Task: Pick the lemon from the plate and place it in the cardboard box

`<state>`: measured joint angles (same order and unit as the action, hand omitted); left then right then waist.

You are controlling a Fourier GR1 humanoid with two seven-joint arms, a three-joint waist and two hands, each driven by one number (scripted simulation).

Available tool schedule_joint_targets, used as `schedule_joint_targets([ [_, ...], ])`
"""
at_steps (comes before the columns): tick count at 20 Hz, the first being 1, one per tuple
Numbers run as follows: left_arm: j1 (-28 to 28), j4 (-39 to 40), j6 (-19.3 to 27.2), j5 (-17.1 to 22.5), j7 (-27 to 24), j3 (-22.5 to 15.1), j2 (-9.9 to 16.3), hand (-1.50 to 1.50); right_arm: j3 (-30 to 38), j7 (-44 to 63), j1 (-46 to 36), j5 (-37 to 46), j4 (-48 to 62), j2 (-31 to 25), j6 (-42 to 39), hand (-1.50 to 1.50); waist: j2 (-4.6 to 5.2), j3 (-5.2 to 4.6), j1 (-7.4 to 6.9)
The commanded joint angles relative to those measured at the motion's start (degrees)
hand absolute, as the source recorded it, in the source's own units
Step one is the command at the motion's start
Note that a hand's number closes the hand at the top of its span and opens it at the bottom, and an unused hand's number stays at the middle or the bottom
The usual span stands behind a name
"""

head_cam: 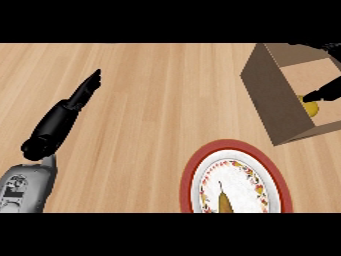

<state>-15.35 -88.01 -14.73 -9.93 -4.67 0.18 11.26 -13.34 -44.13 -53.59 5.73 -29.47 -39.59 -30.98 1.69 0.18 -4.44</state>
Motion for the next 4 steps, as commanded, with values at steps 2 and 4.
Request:
schedule_joint_targets([
  [2,0.66,0.08,-0.59,0.56,-0.5,0.34,0.31,0.0,6.51,2.29,-3.18,-10.5,8.42,-1.26,-19.01,-1.5,0.23,0.02,-0.53],
  [4,-0.04,0.63,-0.17,0.33,-0.94,0.04,-0.34,0.0,8.66,6.41,-6.31,-12.93,10.72,-2.45,-19.83,-1.5,0.6,0.03,-0.92],
])
